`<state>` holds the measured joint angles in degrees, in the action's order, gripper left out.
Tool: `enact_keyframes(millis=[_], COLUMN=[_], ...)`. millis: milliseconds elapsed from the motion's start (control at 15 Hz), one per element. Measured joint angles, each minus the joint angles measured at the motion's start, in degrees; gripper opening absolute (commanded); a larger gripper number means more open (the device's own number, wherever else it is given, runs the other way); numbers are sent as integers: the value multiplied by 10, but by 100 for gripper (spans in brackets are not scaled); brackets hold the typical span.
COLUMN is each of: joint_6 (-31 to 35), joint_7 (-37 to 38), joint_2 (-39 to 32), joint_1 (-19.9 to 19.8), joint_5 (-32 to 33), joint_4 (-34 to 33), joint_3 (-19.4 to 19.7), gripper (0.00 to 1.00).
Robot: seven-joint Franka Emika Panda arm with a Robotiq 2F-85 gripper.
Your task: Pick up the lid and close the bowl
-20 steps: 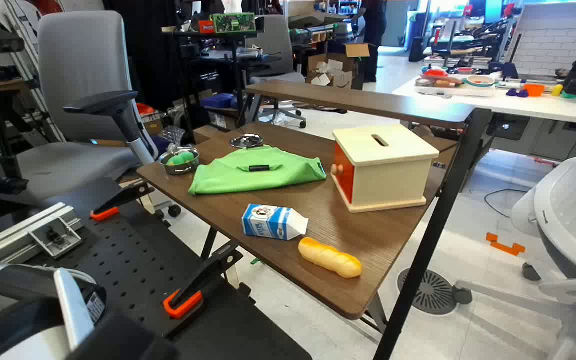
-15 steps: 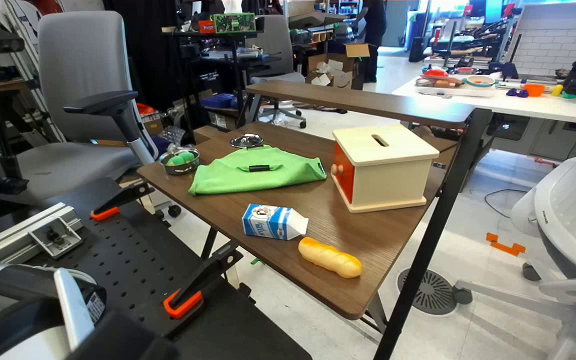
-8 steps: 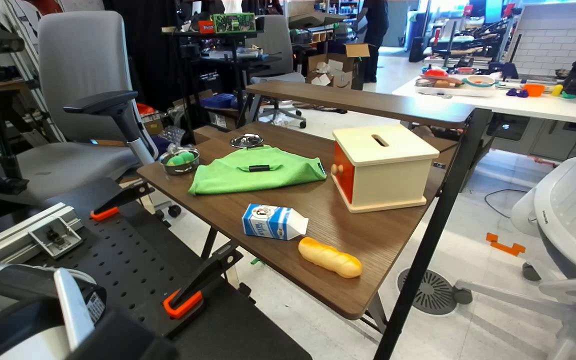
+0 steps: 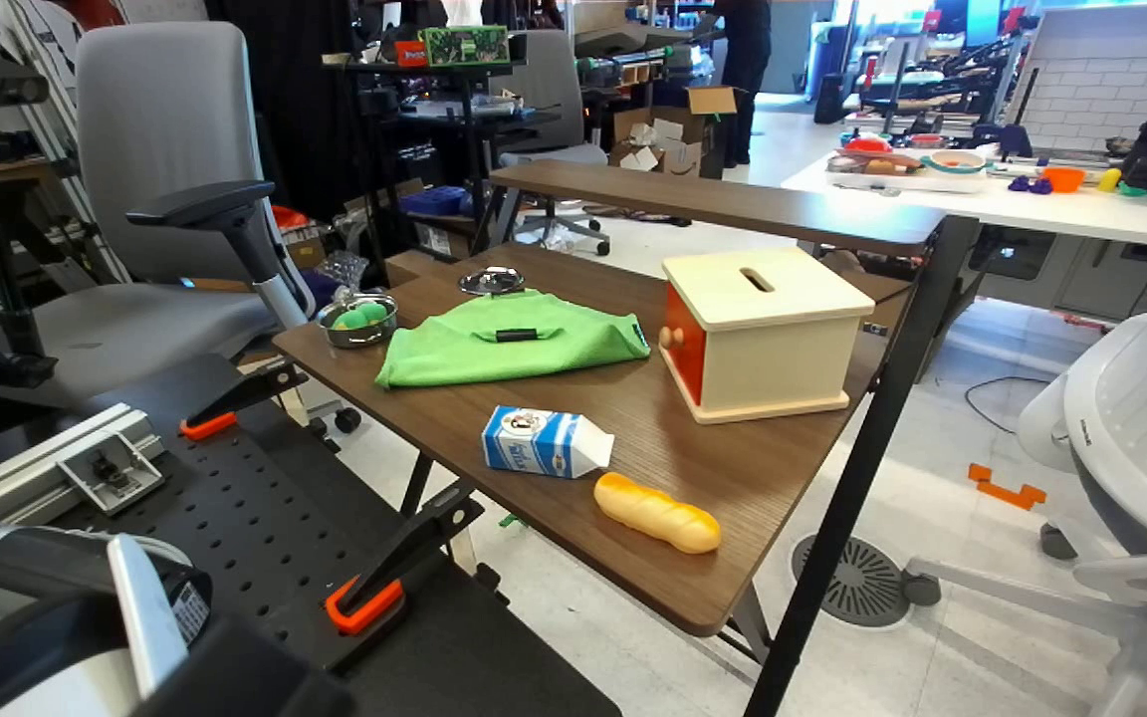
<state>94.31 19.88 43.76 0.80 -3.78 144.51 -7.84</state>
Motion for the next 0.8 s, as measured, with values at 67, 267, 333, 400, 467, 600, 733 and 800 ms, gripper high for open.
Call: enact_keyframes(millis=[67,267,333,400,467,600,733,800], joint_6=[0,0,0,0,0,0,2,5], joint_7=[0,0,0,0,0,0,0,0], joint_2=[0,0,0,0,0,-1,-4,-8], joint_1=[0,0,0,0,0,0,0,0], joint_5=[0,0,0,0,0,0,0,0], joint_4=[0,0,0,0,0,1,1,1], joint_3=[0,0,0,0,0,-2,-11,-17], gripper=[100,100,100,100,100,100,100,100])
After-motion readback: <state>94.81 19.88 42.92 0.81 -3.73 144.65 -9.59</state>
